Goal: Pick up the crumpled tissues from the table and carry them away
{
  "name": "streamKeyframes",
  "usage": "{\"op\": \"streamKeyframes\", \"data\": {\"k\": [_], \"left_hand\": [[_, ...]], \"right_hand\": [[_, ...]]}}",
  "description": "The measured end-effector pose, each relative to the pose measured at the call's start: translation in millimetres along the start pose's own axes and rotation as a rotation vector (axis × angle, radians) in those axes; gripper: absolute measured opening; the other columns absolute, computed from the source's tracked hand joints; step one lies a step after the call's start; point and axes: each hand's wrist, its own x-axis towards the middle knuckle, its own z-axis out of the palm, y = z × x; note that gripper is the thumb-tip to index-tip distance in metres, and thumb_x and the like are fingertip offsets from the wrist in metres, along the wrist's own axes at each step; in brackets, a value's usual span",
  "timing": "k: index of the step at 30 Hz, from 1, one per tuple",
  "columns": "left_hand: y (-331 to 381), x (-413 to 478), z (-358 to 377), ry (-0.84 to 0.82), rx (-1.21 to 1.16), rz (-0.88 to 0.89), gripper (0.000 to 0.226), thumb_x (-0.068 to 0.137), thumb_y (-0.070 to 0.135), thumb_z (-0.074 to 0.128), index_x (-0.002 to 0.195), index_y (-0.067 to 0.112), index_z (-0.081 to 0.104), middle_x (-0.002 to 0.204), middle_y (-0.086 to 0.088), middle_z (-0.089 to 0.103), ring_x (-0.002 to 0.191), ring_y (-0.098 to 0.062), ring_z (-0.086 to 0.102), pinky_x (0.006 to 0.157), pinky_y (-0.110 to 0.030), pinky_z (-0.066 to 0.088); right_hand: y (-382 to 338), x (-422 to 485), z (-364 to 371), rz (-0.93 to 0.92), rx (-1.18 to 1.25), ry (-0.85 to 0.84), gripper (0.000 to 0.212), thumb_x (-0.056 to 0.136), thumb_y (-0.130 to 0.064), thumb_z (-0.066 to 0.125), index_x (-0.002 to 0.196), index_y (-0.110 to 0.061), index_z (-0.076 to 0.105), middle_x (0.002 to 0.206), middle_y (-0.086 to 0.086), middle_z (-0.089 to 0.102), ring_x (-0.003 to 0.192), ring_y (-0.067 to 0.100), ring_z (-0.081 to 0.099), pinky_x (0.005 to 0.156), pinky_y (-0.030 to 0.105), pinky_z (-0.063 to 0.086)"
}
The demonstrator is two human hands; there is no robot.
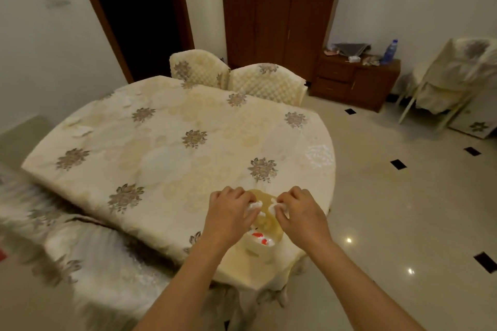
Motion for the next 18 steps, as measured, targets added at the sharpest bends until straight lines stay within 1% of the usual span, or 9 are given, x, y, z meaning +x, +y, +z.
{"op": "streamKeyframes", "data": {"k": [2, 3, 5, 6, 8, 12, 18], "left_hand": [[-1.6, 5.4, 6.3, -0.068, 0.017, -0.014, 0.027, 0.088, 0.053, 0.058, 0.103, 0.032, 0.066, 0.101, 0.013, 0.066, 0.098, -0.015, 0.059, 0.092, -0.039, 0.034], [-1.6, 7.3, 9.6, -0.117, 0.027, -0.022, 0.032, 0.088, 0.057, 0.053, 0.108, 0.035, 0.063, 0.106, 0.014, 0.064, 0.103, -0.014, 0.057, 0.098, -0.039, 0.03], [-1.7, 9.9, 15.2, -0.204, 0.052, -0.046, 0.042, 0.088, 0.064, 0.046, 0.118, 0.038, 0.059, 0.116, 0.015, 0.058, 0.112, -0.013, 0.052, 0.107, -0.042, 0.024], [-2.1, 10.8, 17.3, -0.223, 0.062, -0.059, 0.046, 0.087, 0.067, 0.044, 0.12, 0.038, 0.058, 0.12, 0.014, 0.056, 0.115, -0.013, 0.051, 0.109, -0.043, 0.023], [-2.6, 12.0, 19.8, -0.211, 0.085, -0.071, 0.051, 0.086, 0.069, 0.043, 0.122, 0.036, 0.059, 0.124, 0.013, 0.056, 0.118, -0.015, 0.05, 0.109, -0.043, 0.026], [-2.8, 13.9, 19.7, -0.133, 0.14, -0.09, 0.053, 0.085, 0.065, 0.049, 0.123, 0.03, 0.061, 0.128, 0.009, 0.058, 0.12, -0.018, 0.051, 0.104, -0.042, 0.034], [2.6, 22.0, 10.5, -0.018, 0.203, -0.16, 0.048, 0.081, 0.058, 0.059, 0.114, 0.023, 0.069, 0.118, 0.002, 0.067, 0.109, -0.024, 0.061, 0.093, -0.044, 0.046]], "right_hand": [[0.6, 4.2, 5.3, -0.004, -0.007, -0.02, 0.02, 0.091, -0.03, 0.062, 0.103, -0.017, 0.07, 0.097, -0.002, 0.06, 0.092, 0.019, 0.055, 0.065, 0.034, 0.052], [2.2, 5.5, 7.8, -0.007, -0.01, -0.049, 0.022, 0.091, -0.031, 0.062, 0.106, -0.017, 0.069, 0.1, -0.001, 0.06, 0.094, 0.02, 0.055, 0.068, 0.035, 0.052], [7.2, 7.7, 11.3, -0.009, -0.028, -0.143, 0.032, 0.092, -0.037, 0.059, 0.118, -0.019, 0.066, 0.112, 0.0, 0.059, 0.106, 0.022, 0.052, 0.08, 0.037, 0.051], [10.2, 8.6, 11.8, -0.006, -0.03, -0.177, 0.036, 0.093, -0.04, 0.057, 0.123, -0.02, 0.063, 0.117, 0.0, 0.057, 0.111, 0.022, 0.05, 0.086, 0.038, 0.049], [17.2, 10.3, 10.6, -0.015, -0.029, -0.178, 0.039, 0.092, -0.041, 0.057, 0.125, -0.021, 0.062, 0.122, 0.0, 0.057, 0.116, 0.022, 0.049, 0.089, 0.039, 0.047], [27.5, 19.1, 3.0, -0.074, -0.042, -0.136, 0.04, 0.088, -0.037, 0.063, 0.122, -0.018, 0.065, 0.121, 0.004, 0.061, 0.114, 0.026, 0.054, 0.086, 0.041, 0.048], [29.8, 47.2, -7.4, -0.185, -0.044, -0.104, 0.042, 0.081, -0.035, 0.068, 0.118, -0.015, 0.067, 0.116, 0.007, 0.065, 0.111, 0.029, 0.059, 0.082, 0.044, 0.051]]}}
